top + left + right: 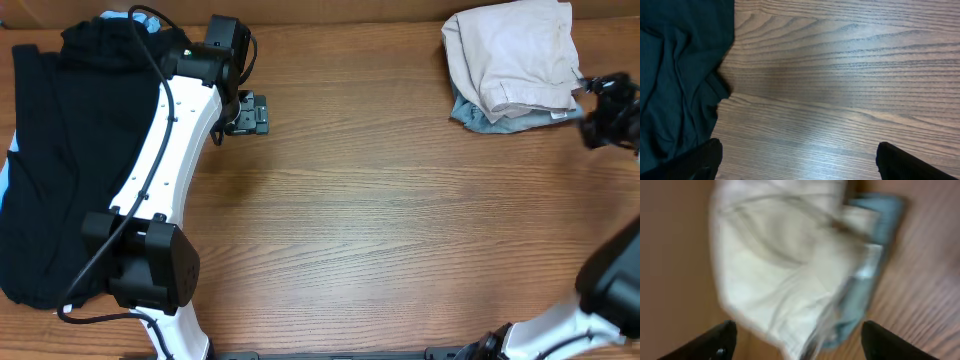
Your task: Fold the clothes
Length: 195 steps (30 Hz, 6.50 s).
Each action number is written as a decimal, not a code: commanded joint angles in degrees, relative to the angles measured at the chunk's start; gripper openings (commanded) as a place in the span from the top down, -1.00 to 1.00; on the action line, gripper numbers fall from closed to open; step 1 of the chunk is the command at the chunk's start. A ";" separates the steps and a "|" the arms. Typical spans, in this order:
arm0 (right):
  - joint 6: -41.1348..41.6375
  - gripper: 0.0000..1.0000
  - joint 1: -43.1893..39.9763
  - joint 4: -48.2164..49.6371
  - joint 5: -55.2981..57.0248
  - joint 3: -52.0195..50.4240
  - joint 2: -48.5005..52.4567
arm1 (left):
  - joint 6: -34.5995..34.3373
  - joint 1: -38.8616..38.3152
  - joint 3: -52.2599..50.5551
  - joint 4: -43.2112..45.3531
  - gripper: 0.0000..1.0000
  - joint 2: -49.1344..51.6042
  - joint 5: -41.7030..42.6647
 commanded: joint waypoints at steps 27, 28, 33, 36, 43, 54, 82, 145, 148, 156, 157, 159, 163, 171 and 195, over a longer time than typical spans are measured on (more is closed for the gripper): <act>-30.91 -1.00 4.26 -6.27 3.26 0.92 -54.40 | 0.46 -0.07 -0.24 0.07 -1.00 0.55 -0.76; -30.88 -1.00 4.28 -7.48 3.26 0.76 -54.42 | 0.46 -0.07 -0.24 0.07 -0.99 0.55 -0.76; -33.79 -1.00 9.79 -11.91 2.97 -1.55 -54.80 | 0.46 -0.07 -0.24 0.07 -1.00 0.55 -0.76; -43.74 -1.00 17.18 -9.84 4.72 -6.62 -56.63 | 0.46 -0.07 -0.24 0.07 -1.00 0.55 -0.76; -51.06 -1.00 28.17 7.87 11.93 -30.56 -66.10 | 0.46 -0.07 -0.24 0.07 -0.99 0.55 -0.76; -42.38 -1.00 31.21 35.67 13.38 -71.97 -86.20 | 0.46 -0.07 -0.24 0.07 -1.00 0.55 -0.76; -38.99 -1.00 33.90 28.57 16.39 -85.00 -103.54 | 0.46 -0.07 -0.24 0.07 -1.00 0.55 -0.79; -38.99 -1.00 33.79 28.57 16.39 -85.00 -103.49 | -2.60 7.23 -96.54 68.43 -1.00 -98.16 7.15; -38.99 -1.00 33.79 28.57 16.39 -85.00 -103.49 | -2.86 7.45 -100.24 71.14 -0.99 -101.77 4.70; -38.99 -1.00 33.79 28.57 16.39 -85.00 -103.49 | -3.50 9.97 -105.83 74.49 -1.00 -108.17 3.52; -38.99 -1.00 33.79 28.57 16.39 -85.00 -103.49 | -3.74 10.25 -106.18 73.96 -1.00 -109.00 3.54; -38.99 -1.00 33.79 28.57 16.39 -85.00 -103.49 | -4.09 10.78 -106.14 71.52 -1.00 -110.60 3.50; -38.99 -1.00 33.79 28.57 16.39 -85.00 -103.49 | -3.08 11.21 -106.14 68.81 -1.00 -111.49 3.37; -38.99 -1.00 33.79 28.57 16.39 -85.00 -103.49 | -1.29 11.21 -106.14 68.94 -1.00 -111.43 3.74; -38.99 -1.00 33.79 28.57 16.39 -85.00 -103.49 | -1.29 11.21 -106.14 68.94 -1.00 -111.40 3.74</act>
